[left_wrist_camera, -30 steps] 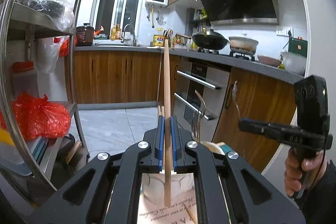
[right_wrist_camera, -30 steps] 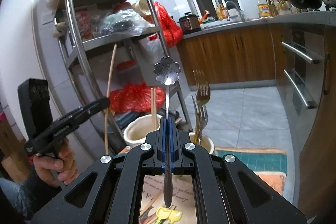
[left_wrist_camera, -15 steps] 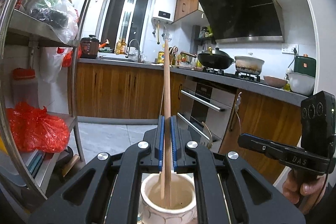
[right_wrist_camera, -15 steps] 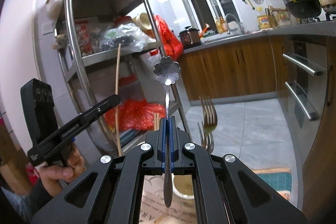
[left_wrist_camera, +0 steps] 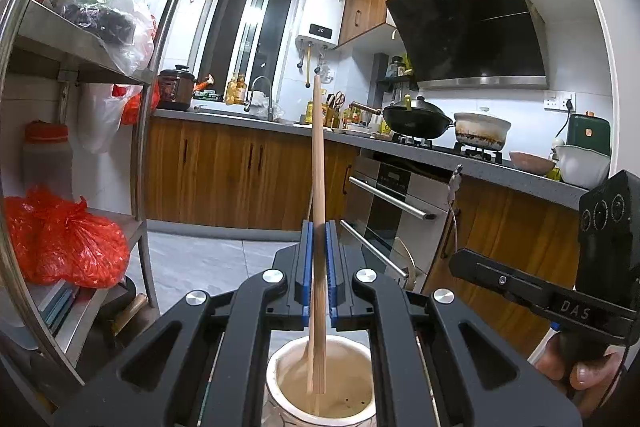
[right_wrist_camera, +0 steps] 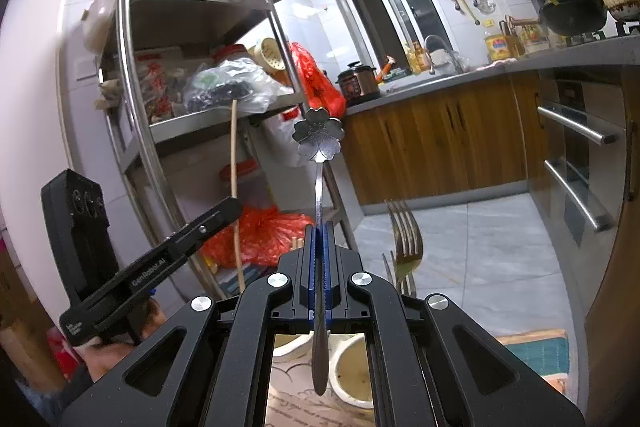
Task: Organize utensils
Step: 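Lift the chopstick into the taller pot while the right tool carries the spoon to the shorter pot, then lower and release the chopstick and silver spoon into their pots with both tools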
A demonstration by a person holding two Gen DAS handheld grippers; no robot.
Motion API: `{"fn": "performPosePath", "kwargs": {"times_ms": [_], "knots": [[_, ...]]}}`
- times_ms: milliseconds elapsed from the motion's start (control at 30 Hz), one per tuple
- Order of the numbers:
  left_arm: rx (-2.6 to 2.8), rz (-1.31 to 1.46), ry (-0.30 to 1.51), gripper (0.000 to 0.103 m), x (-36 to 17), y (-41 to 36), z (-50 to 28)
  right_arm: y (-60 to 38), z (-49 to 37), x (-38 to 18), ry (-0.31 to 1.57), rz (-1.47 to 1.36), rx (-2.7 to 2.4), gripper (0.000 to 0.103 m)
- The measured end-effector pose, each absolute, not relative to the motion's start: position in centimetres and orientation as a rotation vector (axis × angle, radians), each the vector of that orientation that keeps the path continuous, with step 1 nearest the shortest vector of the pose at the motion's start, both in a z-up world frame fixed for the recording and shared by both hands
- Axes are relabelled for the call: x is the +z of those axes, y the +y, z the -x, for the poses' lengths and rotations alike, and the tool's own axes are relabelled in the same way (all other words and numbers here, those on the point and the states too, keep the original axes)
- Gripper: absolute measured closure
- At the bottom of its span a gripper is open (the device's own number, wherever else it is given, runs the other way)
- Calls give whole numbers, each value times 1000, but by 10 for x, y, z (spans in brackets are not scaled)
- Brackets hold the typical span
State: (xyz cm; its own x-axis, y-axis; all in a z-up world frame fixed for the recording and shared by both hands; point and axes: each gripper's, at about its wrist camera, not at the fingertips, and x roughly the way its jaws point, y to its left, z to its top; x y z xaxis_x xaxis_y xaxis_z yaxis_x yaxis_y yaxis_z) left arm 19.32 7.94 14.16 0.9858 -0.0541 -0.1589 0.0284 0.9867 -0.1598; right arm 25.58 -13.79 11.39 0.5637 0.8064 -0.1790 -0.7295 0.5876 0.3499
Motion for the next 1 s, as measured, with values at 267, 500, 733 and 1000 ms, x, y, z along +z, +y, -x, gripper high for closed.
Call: {"fn": "performPosePath", "kwargs": {"times_ms": [267,500,733,1000], "knots": [[-31,150,160,97,136,78,-193,-138,-256,114,328,-255,911,99],[-14,134,160,97,133,76,-194,-138,-255,115,305,-249,899,99],[9,93,166,97,123,67,-196,-136,-255,108,263,-216,869,99],[-18,129,217,97,104,72,-202,-125,-262,89,289,-145,837,99]]}}
